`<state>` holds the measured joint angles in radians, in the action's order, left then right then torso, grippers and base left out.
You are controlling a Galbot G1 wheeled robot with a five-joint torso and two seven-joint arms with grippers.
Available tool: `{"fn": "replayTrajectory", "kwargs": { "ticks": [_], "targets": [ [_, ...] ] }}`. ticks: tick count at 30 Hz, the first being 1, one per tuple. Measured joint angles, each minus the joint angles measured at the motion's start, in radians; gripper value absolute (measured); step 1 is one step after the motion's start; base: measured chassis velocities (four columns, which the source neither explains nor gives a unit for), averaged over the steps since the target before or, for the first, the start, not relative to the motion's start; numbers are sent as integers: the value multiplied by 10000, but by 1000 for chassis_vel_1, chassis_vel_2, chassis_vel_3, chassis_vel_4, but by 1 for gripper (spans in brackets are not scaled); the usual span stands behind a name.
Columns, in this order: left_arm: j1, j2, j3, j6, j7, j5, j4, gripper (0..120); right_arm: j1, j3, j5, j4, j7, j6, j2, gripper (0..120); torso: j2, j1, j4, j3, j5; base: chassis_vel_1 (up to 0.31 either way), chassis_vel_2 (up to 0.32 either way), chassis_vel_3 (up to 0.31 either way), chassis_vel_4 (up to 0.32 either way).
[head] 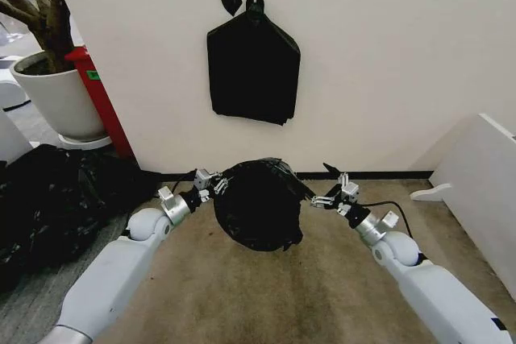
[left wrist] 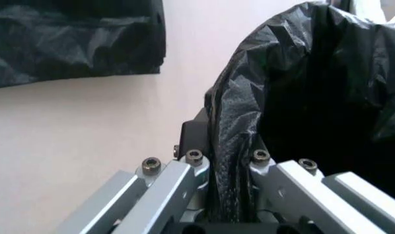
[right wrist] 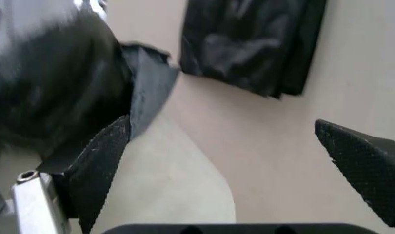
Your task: Place the garbage bag over the trash bin.
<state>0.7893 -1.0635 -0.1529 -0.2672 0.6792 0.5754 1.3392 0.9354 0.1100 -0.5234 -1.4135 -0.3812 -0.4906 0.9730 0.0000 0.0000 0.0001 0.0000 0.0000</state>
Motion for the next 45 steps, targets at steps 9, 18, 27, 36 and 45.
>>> {"fn": "replayTrajectory", "kwargs": {
  "ticks": [9, 18, 27, 36, 45],
  "targets": [
    [-41, -82, -1, 237, 195, 373, 165, 4, -102, -73, 1108, 582, 801, 59, 134, 100, 0, 0, -1, 0, 0, 0, 0, 0, 0],
    [46, -69, -26, 748, -869, 678, 476, 4, -442, -29, 1611, 863, 2116, -664, 453, 100, 0, 0, -2, 0, -1, 0, 0, 0, 0],
    [462, -233, 181, 3188, -4466, 2098, 1415, 4, -250, 642, 2153, -35, 4516, -696, 1053, 100, 0, 0, -3, 0, -1, 0, 0, 0, 0],
    [919, -1063, 301, 7077, -8613, 4089, 2405, 4, 906, 803, 2917, -1506, 4443, -877, 1491, 100, 0, 0, -3, -1, 1, 0, 0, 0, 0],
    [1337, -1574, 264, 7353, -10045, 4130, 2457, 4, 1382, 789, 3569, -1612, 4220, -1166, 1805, 100, 0, 0, -1, -2, 2, 0, 0, 0, 0]
  ]
}}
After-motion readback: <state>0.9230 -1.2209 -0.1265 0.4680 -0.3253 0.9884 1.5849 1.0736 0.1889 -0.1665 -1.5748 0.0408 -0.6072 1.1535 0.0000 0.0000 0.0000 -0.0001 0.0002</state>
